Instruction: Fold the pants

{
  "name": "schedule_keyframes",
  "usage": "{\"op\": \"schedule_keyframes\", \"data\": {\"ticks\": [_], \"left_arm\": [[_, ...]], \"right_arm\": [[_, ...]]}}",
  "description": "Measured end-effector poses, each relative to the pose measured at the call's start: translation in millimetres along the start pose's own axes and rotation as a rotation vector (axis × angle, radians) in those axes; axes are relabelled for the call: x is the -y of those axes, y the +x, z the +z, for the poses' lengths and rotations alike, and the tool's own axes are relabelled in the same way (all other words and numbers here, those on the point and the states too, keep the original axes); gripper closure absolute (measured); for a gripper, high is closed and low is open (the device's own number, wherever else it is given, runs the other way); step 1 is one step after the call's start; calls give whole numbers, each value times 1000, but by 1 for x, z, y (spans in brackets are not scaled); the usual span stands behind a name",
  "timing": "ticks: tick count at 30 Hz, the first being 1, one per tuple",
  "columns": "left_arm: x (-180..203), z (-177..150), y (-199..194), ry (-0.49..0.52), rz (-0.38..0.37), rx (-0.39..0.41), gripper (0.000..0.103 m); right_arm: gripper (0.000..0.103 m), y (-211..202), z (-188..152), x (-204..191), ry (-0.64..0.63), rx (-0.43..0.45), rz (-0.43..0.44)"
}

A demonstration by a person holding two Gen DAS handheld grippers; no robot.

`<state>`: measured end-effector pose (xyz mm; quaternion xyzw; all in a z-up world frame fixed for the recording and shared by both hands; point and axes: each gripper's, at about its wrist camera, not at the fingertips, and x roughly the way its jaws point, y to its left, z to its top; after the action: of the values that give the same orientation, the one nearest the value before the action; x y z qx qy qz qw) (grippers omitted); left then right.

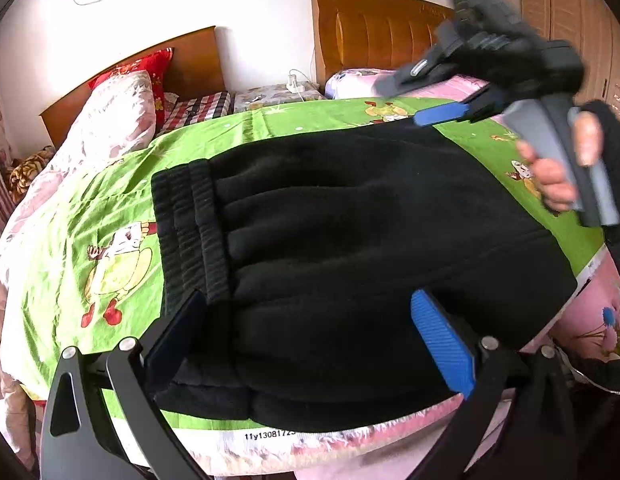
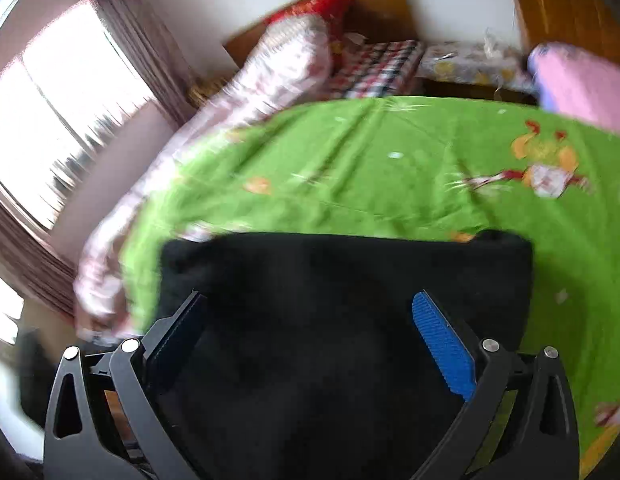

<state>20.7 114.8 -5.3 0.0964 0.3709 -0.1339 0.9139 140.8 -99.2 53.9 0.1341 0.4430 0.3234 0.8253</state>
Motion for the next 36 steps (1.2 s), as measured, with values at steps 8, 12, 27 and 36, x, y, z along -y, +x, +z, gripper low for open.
{"op": "schedule_keyframes", "data": {"ticks": [8, 12, 27, 36], "left_arm": [[6, 0, 1, -4, 33, 16, 1], [16, -10, -2, -18, 113, 93, 1], [71, -39, -88, -156, 230, 400, 1], [82, -46, -89, -87, 227, 376, 1]], "right_arm": [[4, -63, -115, -34, -147, 134, -198], [4, -106, -170, -53, -228, 364, -341], [4, -137, -256, -98, -392, 689, -445], [4, -133, -262, -93, -358, 625, -479]]}}
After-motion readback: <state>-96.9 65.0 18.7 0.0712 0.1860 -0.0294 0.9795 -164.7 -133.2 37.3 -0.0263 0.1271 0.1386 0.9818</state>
